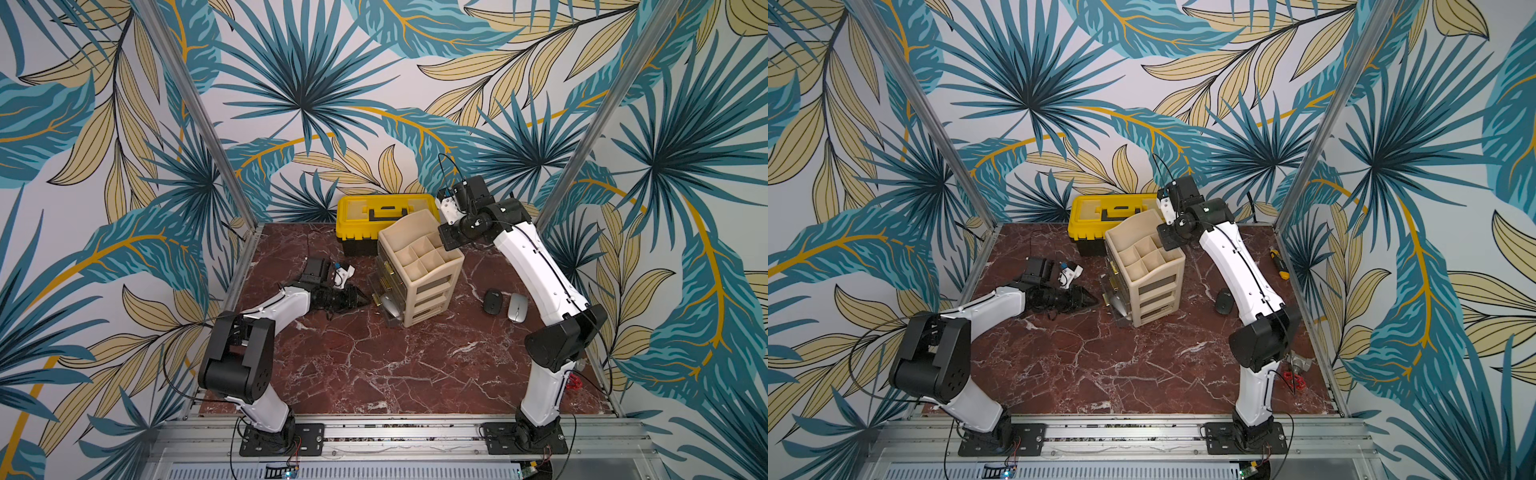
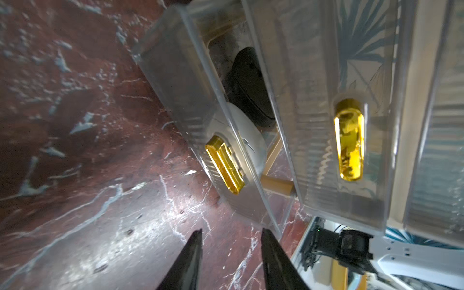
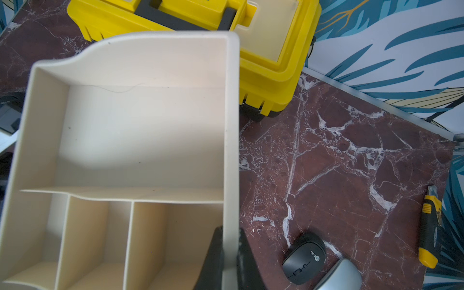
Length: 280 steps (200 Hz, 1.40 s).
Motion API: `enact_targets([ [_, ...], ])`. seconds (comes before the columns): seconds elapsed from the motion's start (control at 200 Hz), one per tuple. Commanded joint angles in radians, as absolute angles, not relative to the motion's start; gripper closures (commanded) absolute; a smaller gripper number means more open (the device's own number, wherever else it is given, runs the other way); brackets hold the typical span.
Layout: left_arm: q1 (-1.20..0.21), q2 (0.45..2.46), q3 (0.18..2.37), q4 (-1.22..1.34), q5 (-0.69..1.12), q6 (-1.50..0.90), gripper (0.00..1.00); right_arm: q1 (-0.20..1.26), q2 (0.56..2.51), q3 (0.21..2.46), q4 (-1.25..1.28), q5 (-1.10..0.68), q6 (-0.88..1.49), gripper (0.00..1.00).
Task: Take the mice out of the drawer
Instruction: Open the drawer in the storage box.
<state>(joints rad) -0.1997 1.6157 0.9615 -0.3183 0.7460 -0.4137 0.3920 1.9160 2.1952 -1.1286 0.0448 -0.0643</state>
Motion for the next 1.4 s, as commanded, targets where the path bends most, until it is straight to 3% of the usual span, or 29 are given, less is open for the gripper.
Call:
enact_targets([
  [0.0,-0.204,1.550,0.925,-0.333,0.668,-0.418,0.43,0.396,1.947,2.190,-1.104,0.063,-0.070,1.00],
  [0.305,-0.303,1.664,1.160,-0.573,0.545,-0.411,0.37,0.397,1.945,2.192,-1.114,0.061,-0.071,1.00],
  [0.461,-0.322,1.687,1.194,-0.524,0.531,-0.479,0.27,0.396,1.938,2.186,-1.113,0.057,-0.072,1.00],
  [0.896,-0.351,1.862,1.376,-0.706,0.384,-0.493,0.26,0.397,1.937,2.180,-1.112,0.062,-0.075,1.00],
  [1.012,-0.355,1.882,1.389,-0.728,0.345,-0.501,0.18,0.396,1.940,2.181,-1.113,0.067,-0.072,1.00],
  [1.072,-0.357,1.885,1.391,-0.733,0.327,-0.501,0.00,0.396,1.939,2.180,-1.111,0.075,-0.070,1.00],
  [1.397,-0.367,1.905,1.414,-0.811,0.234,-0.494,0.00,0.396,1.944,2.185,-1.104,0.092,-0.066,1.00],
])
